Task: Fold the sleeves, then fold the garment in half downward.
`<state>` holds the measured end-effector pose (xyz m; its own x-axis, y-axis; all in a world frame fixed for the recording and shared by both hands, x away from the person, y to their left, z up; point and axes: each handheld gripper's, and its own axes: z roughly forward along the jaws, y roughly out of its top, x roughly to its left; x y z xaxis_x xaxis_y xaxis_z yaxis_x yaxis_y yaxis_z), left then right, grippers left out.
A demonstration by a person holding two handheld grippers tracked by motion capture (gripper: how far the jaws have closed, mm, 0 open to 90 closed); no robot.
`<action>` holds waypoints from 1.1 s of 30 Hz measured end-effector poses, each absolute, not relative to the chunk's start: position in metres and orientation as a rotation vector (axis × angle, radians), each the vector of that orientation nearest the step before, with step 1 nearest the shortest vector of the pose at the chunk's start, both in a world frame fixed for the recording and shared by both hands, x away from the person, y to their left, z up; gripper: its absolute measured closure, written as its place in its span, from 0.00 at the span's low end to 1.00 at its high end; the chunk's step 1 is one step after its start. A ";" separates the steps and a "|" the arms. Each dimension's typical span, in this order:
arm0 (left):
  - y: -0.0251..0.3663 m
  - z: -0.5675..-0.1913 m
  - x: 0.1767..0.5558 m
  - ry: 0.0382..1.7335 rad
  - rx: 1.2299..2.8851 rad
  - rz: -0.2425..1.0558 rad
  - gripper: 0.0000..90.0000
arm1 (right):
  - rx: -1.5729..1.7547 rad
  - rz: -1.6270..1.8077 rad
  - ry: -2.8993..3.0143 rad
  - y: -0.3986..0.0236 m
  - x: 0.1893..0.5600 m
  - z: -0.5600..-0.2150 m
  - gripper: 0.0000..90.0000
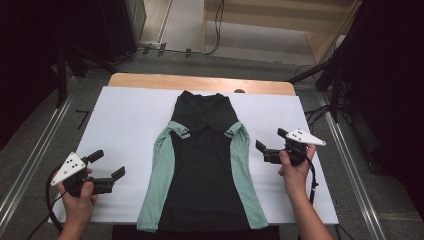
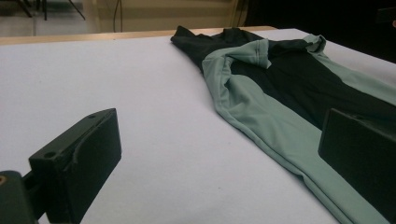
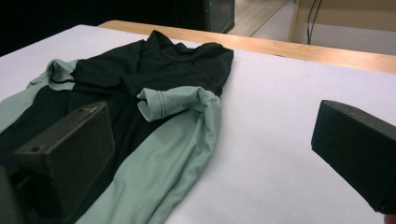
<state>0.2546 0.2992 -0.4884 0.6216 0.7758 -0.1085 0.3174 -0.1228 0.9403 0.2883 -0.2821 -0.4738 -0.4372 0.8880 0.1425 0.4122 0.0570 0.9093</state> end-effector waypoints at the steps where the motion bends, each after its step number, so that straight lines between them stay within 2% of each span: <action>1: 0.299 -0.488 0.255 0.904 1.706 0.503 0.00 | 1.297 1.358 1.874 -0.284 0.286 -0.474 0.00; 12: 0.298 -0.487 0.254 0.902 1.712 0.512 0.00 | 1.312 1.353 1.841 -0.299 0.263 -0.481 0.00; 17: 0.290 -0.484 0.251 0.869 1.758 0.568 0.00 | 1.333 1.349 1.822 -0.309 0.251 -0.486 0.00; 33: 0.268 -0.469 0.256 0.809 1.775 0.515 0.00 | 1.371 1.323 1.768 -0.335 0.223 -0.498 0.00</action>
<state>0.2560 0.2681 -0.4685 0.6766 0.7352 -0.0404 0.2752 -0.2016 0.9400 0.2226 -0.3350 -0.4977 -0.3400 0.9287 0.1477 0.4037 0.0023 0.9149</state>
